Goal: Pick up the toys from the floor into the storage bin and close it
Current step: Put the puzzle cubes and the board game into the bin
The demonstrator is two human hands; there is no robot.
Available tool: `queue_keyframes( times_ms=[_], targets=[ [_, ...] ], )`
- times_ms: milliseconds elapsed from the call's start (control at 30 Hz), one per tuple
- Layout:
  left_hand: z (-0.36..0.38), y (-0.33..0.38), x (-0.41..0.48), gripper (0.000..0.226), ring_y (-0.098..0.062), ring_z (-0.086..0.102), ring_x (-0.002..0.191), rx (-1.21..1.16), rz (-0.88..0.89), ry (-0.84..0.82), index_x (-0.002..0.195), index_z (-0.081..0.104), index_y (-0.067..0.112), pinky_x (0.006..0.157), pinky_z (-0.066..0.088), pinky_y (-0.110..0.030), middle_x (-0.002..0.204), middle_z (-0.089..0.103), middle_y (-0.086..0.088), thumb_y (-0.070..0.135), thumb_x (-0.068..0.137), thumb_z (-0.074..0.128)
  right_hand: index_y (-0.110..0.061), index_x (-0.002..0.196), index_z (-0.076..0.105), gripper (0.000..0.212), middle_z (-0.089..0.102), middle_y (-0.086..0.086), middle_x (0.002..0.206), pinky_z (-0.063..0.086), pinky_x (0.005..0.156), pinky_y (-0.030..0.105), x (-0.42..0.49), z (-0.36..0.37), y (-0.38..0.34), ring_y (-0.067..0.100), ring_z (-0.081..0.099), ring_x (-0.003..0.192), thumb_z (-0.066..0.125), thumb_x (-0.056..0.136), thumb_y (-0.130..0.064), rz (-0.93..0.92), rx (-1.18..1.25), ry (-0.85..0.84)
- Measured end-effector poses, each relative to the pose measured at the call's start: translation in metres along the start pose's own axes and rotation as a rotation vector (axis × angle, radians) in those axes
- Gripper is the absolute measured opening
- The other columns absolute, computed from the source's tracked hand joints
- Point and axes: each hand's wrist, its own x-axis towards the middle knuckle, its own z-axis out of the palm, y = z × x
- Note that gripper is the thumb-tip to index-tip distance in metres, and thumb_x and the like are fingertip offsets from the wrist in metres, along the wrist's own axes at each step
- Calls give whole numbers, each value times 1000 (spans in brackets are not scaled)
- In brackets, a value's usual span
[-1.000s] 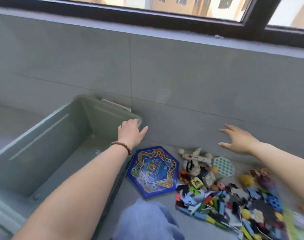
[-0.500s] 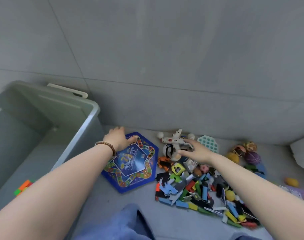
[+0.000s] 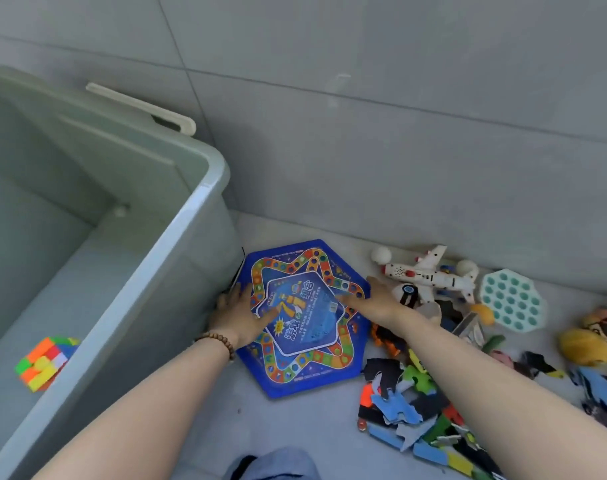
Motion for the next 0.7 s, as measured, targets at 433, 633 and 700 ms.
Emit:
queue_keyframes(
  times_ms=[433,633,700],
  targets=[
    [7,9,0,95,-27,-7,146,-1,-27,0,150,-9,32,118,4,-45,159,-8,5,81,78,28,-6,112,56,48,72,8,94,56,66,28,16,-17,-16,18,70,76,72,80,-38,85,139,-55],
    [-15,28,-21,102,-28,25,141,-340,-42,-9,148,14,34,114,25,-48,155,24,1,90,65,33,-12,109,58,34,71,1,79,55,53,21,-31,-41,-32,9,69,57,68,84,-32,-65,272,37],
    [-21,33,-27,119,-27,40,133,-460,-26,-1,145,19,35,106,37,-51,151,33,1,99,46,36,-14,109,60,34,73,6,83,60,66,32,-60,-64,-30,17,72,68,69,82,-33,-86,296,87]
  ],
)
